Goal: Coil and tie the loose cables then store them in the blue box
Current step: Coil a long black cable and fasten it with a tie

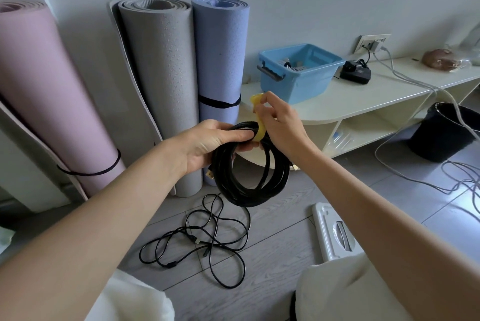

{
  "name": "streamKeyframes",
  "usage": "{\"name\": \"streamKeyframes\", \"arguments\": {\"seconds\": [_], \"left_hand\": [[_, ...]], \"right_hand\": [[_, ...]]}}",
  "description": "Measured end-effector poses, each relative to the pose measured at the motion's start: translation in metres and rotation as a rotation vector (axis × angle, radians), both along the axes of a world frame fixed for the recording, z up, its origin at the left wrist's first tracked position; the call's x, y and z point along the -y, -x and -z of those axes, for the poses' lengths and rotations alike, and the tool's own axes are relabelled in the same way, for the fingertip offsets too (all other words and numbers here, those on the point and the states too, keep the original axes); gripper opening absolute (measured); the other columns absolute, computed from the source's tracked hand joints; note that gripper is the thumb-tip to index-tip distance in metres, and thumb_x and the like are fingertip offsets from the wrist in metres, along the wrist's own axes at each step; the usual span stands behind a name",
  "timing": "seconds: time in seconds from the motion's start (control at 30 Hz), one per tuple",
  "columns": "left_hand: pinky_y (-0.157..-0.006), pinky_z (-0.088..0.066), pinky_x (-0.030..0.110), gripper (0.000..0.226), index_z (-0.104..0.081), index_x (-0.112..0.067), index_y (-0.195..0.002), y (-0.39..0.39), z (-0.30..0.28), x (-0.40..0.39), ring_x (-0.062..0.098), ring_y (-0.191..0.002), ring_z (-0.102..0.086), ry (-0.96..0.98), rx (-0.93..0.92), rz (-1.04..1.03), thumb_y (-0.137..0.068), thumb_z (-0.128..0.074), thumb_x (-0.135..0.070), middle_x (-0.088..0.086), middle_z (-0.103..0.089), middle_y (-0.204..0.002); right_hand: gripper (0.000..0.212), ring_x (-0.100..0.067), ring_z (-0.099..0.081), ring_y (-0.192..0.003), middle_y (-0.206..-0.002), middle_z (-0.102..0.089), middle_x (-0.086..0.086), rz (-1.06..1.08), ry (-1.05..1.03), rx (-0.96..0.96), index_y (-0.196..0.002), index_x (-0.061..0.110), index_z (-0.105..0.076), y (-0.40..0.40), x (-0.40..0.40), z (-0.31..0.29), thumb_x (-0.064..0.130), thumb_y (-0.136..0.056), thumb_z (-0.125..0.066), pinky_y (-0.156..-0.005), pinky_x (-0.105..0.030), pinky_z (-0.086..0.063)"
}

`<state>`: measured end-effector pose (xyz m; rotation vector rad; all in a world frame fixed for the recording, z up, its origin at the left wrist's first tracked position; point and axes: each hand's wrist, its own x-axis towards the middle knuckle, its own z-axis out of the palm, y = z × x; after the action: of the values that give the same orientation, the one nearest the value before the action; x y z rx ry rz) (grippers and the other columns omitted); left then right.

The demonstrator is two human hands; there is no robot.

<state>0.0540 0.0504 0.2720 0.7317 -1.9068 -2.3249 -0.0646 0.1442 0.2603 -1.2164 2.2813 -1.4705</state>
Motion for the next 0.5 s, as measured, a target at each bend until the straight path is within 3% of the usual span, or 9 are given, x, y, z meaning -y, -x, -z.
{"name": "streamKeyframes", "arguments": {"seconds": [0.13,0.23,0.27,0.33,0.4,0.5], "left_hand": [[-0.056,-0.045,0.014,0.012,-0.067,-0.013,-0.096,0.000,0.002,0.008,0.000,-0.067,-0.066,0.081,0.049,0.076,-0.085,-0.061,-0.015,0.000,-0.074,-0.084],[-0.058,-0.041,0.015,0.016,-0.068,-0.011,-0.100,-0.003,0.008,0.012,0.000,-0.068,-0.063,0.221,0.115,0.179,-0.086,-0.061,-0.017,0.003,-0.072,-0.093],[-0.056,-0.041,0.013,0.017,-0.068,-0.010,-0.101,-0.003,0.009,0.012,0.000,-0.066,-0.061,0.308,0.139,0.207,-0.087,-0.061,-0.018,0.003,-0.071,-0.092],[-0.050,-0.036,0.010,0.021,-0.068,-0.007,-0.100,-0.004,0.011,0.011,0.001,-0.057,-0.053,0.511,0.149,0.256,-0.088,-0.061,-0.023,-0.001,-0.064,-0.076],[-0.048,-0.033,0.008,0.023,-0.066,-0.005,-0.099,-0.002,0.010,0.007,-0.002,-0.051,-0.045,0.648,0.091,0.309,-0.090,-0.059,-0.025,-0.005,-0.052,-0.067],[-0.057,-0.036,0.005,0.017,-0.061,-0.007,-0.103,0.002,0.006,0.002,-0.007,-0.056,-0.049,0.663,-0.055,0.309,-0.091,-0.057,-0.019,-0.012,-0.055,-0.072]], "right_hand": [[0.010,-0.005,-0.040,-0.046,-0.052,-0.046,0.009,-0.008,-0.087,-0.272,-0.093,0.022,-0.059,0.005,-0.003,-0.004,0.019,-0.094,-0.049,-0.052,-0.027,-0.032],[0.008,0.001,-0.047,-0.043,-0.062,-0.063,0.002,-0.077,-0.188,-0.313,-0.087,0.015,-0.068,0.012,-0.008,-0.015,0.015,-0.088,-0.060,-0.053,-0.017,-0.038],[0.007,0.000,-0.049,-0.043,-0.069,-0.069,-0.005,-0.108,-0.200,-0.252,-0.083,0.012,-0.068,0.013,-0.009,-0.017,0.012,-0.086,-0.062,-0.054,-0.014,-0.041],[0.004,-0.008,-0.055,-0.053,-0.079,-0.071,-0.014,-0.123,-0.170,-0.084,-0.083,0.008,-0.069,0.015,-0.010,-0.015,0.007,-0.084,-0.065,-0.066,-0.018,-0.047],[0.005,-0.012,-0.057,-0.069,-0.082,-0.067,-0.012,-0.095,-0.111,0.117,-0.082,0.009,-0.067,0.013,-0.011,-0.009,0.004,-0.083,-0.065,-0.073,-0.022,-0.048],[0.013,-0.014,-0.059,-0.053,-0.070,-0.059,-0.008,-0.099,0.023,0.532,-0.077,0.010,-0.058,0.005,-0.012,-0.003,0.003,-0.089,-0.058,-0.054,-0.023,-0.051]]}}
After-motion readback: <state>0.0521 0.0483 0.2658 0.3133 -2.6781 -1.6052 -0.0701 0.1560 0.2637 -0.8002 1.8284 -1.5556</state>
